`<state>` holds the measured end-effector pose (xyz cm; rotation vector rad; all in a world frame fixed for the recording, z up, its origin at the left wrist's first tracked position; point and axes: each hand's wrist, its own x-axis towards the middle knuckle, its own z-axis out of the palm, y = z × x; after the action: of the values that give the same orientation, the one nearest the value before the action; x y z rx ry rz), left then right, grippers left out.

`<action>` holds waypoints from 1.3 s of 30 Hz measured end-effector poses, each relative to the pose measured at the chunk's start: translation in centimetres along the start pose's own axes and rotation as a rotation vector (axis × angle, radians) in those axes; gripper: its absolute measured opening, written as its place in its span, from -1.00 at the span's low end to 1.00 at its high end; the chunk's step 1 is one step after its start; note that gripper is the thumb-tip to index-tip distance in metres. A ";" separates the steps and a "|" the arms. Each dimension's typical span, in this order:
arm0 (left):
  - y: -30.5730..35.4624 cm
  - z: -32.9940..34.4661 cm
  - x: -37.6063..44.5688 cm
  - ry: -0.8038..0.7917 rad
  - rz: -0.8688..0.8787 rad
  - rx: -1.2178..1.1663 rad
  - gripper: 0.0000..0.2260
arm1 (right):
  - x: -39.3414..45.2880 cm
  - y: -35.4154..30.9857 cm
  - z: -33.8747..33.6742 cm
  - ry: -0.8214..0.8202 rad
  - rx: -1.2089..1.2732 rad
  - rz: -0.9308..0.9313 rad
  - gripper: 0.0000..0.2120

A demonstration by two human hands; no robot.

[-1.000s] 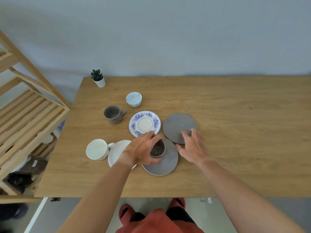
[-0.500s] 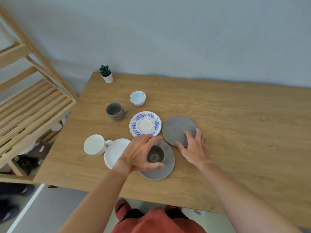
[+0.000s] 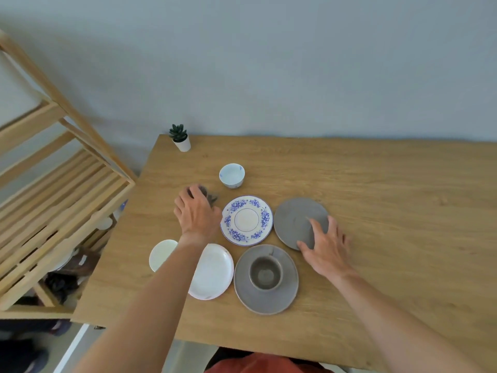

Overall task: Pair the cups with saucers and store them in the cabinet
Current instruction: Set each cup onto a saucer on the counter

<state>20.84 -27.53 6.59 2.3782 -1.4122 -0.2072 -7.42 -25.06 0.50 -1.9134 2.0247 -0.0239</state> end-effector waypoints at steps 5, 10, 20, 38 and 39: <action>-0.9 0.1 4.1 -0.156 -0.042 0.093 -0.32 | 0.8 -0.8 -1.2 -0.039 0.008 0.030 -0.35; -1.8 1.2 6.4 -0.323 -0.026 0.160 -0.37 | 2.8 -1.0 -2.0 -0.043 0.014 0.045 -0.30; -2.5 1.2 7.7 -0.035 0.243 -0.040 -0.31 | 5.8 -2.3 -2.5 -0.038 0.020 0.050 -0.27; 10.7 6.7 3.1 -0.215 0.795 -0.277 -0.39 | 6.2 -0.7 -2.0 -0.010 0.101 0.009 -0.11; 11.1 7.0 2.8 -0.249 0.816 -0.256 -0.37 | 6.3 -0.6 -2.1 -0.010 0.093 -0.001 -0.11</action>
<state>11.02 -36.43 4.56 1.4566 -2.1841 -0.4314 -7.54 -31.66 1.08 -1.8543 1.9807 -0.1070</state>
